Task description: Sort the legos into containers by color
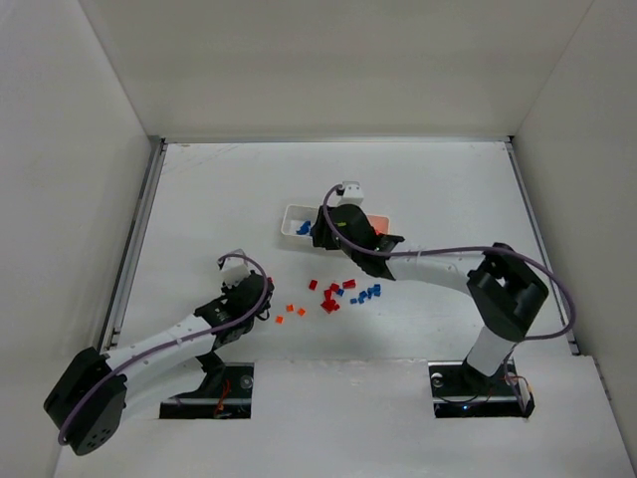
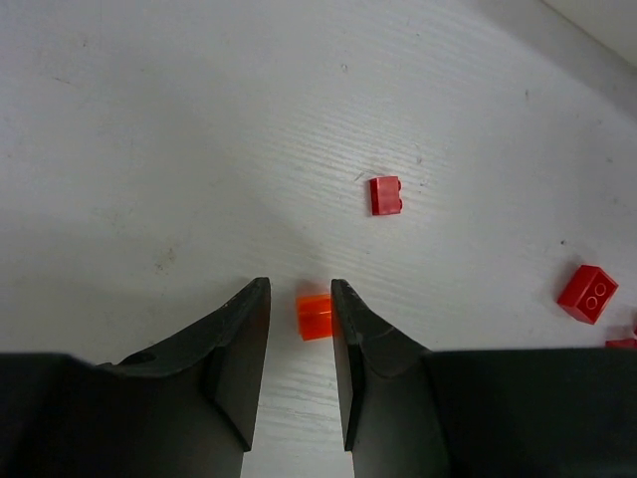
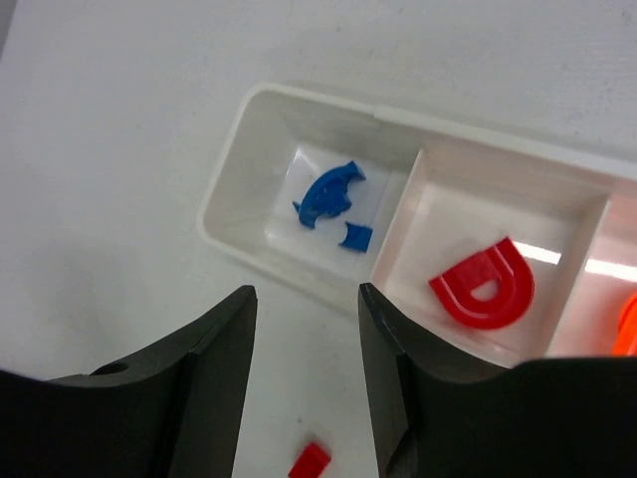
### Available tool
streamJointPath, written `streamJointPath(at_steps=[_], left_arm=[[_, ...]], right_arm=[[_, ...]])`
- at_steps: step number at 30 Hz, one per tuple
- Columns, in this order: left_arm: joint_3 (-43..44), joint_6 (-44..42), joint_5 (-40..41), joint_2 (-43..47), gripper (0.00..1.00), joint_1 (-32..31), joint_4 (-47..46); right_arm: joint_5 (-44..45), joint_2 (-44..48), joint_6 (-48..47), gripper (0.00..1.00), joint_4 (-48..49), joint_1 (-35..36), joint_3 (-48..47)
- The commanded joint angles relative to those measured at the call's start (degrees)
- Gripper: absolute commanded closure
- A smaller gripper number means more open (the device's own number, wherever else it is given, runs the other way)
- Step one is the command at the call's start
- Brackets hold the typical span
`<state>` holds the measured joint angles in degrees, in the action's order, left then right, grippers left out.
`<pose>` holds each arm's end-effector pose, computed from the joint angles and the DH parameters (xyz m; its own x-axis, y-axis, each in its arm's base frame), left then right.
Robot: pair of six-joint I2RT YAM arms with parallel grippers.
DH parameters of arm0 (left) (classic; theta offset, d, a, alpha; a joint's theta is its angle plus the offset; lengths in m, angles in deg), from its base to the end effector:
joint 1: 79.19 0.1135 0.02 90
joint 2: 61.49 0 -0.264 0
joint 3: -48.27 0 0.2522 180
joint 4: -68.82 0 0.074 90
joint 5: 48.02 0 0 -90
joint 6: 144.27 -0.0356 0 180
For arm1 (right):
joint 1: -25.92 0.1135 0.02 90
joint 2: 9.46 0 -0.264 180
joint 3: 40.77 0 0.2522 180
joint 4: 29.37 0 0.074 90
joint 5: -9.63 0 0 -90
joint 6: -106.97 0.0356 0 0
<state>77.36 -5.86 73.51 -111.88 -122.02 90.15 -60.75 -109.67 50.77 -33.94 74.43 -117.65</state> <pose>0.1325 -0.0974 0.1546 -0.5520 -0.3575 -0.7533 -0.1741 0.9329 -0.3152 0.2696 0.2868 0.2231 -0.5408 0.1795 -0.8218 -0.2505 0.8983 0.3611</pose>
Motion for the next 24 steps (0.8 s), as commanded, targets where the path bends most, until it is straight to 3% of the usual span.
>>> streamJointPath(at_steps=[1,7,18,24], left_arm=[[0.49,0.73,1.61,-1.72,0.72,-1.15,-0.28],[3.48,-0.06,1.6,-8.14,0.72,-2.21,0.69],[3.56,0.64,0.82,-9.11,0.73,-3.53,1.48],[4.88,2.75,1.43,-5.43,0.7,-5.72,6.83]], right_arm=[[1.83,4.83,-0.32,0.49,4.25,3.73,4.56],[3.23,6.51,1.35,0.5,5.66,11.19,11.95],[9.82,8.79,5.74,0.5,6.45,23.33,19.51],[10.79,10.29,7.68,0.53,6.45,26.58,22.07]])
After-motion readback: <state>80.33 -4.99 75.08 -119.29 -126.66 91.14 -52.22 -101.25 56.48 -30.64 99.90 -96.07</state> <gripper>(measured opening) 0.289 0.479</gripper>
